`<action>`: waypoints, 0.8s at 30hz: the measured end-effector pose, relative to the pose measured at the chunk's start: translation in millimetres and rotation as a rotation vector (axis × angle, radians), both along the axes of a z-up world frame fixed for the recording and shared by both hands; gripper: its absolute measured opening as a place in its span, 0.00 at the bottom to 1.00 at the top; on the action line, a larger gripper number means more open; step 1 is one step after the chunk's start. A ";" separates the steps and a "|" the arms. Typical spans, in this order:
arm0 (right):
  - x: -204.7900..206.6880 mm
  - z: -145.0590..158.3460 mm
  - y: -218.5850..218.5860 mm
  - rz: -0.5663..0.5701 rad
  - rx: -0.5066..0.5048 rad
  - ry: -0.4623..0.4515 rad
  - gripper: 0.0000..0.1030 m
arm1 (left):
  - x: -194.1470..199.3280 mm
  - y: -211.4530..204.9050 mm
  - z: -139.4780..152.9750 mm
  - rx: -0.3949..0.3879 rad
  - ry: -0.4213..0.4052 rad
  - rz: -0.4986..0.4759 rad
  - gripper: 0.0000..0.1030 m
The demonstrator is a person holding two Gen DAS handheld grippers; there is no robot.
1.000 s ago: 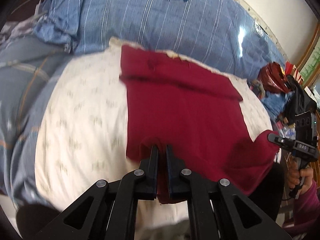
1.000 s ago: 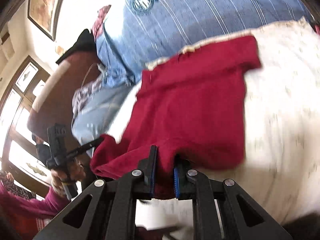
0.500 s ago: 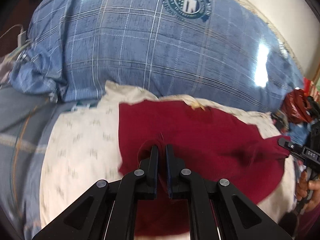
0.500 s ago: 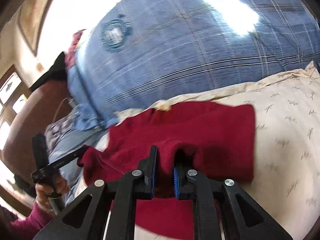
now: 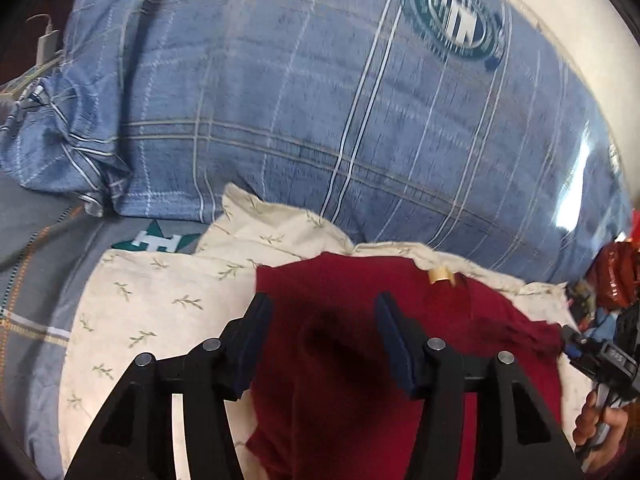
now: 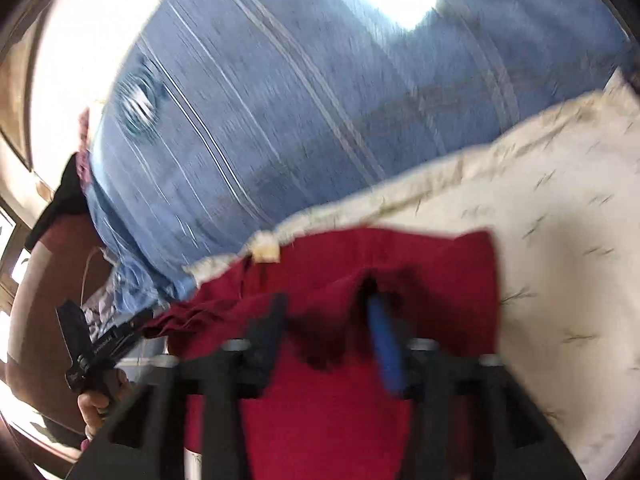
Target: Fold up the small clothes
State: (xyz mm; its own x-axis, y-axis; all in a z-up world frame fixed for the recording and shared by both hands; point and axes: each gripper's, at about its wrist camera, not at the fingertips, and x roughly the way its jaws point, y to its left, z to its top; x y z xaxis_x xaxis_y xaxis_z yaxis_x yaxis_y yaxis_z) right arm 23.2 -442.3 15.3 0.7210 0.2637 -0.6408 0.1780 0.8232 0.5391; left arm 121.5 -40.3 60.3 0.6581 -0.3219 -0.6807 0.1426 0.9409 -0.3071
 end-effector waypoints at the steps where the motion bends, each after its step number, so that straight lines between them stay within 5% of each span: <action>1: -11.3 9.6 -0.4 -0.018 -0.026 -0.037 0.61 | -6.1 4.6 0.1 0.012 0.001 0.002 0.52; 8: 2.3 8.7 43.1 0.104 -0.294 0.038 0.48 | -52.4 4.7 -20.5 0.063 0.042 -0.012 0.52; 13: 55.2 -27.9 35.9 -0.013 -0.491 0.162 0.44 | -73.8 6.9 -44.9 0.095 0.094 -0.002 0.52; 17: 62.7 -40.6 8.1 -0.071 -0.365 0.188 0.43 | -70.8 2.4 -48.9 0.141 0.072 -0.011 0.54; 24: -23.7 -1.7 -3.6 -0.076 -0.372 0.125 0.57 | -75.9 2.1 -55.2 0.163 0.029 -0.028 0.57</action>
